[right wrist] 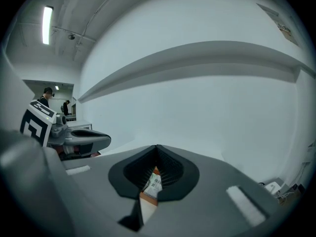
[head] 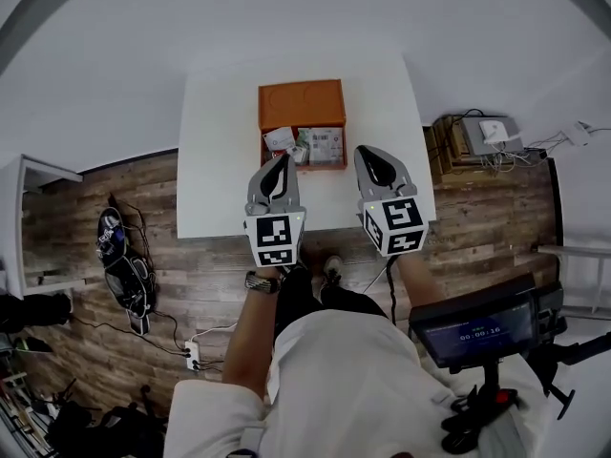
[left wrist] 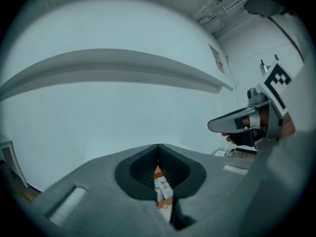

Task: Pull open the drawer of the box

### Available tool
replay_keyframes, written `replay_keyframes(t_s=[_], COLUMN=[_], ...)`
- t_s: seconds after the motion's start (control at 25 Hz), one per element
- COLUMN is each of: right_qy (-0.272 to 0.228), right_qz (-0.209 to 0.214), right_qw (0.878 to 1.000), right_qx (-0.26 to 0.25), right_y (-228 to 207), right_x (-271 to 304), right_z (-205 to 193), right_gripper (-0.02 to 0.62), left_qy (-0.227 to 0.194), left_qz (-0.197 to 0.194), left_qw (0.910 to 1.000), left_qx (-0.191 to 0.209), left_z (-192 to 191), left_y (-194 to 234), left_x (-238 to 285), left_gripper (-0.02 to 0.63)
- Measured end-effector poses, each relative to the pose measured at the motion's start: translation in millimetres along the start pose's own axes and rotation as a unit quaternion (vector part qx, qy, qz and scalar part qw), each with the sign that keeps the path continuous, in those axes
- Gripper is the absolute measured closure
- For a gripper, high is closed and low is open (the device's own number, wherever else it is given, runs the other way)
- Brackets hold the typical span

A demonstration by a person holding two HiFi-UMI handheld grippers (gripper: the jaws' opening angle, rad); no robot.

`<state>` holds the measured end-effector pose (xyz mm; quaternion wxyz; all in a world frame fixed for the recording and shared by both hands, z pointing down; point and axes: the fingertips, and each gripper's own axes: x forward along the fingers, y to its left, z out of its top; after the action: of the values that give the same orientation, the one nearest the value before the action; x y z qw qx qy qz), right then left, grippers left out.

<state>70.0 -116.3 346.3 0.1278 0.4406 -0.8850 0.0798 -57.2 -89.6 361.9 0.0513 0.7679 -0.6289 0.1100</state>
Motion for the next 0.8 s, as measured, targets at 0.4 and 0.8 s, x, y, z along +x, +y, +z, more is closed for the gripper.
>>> replay_keyframes(t_s=[0.4, 0.8], right_qy=[-0.027, -0.066], right_qz=[-0.007, -0.015], right_qw=[1.000, 0.997], right_qx=[-0.015, -0.034], right_y=[-1, 28], right_x=[-4, -19], right_z=[41, 99], right_gripper=[0.592, 0.592], left_qy=[-0.034, -0.075], left_qz=[-0.036, -0.062], left_qw=[0.9987, 0.9931], left_qx=[0.016, 0.067], left_z=[47, 106], left_y=[5, 27], left_x=[-11, -38], left_gripper=[0.600, 0.600])
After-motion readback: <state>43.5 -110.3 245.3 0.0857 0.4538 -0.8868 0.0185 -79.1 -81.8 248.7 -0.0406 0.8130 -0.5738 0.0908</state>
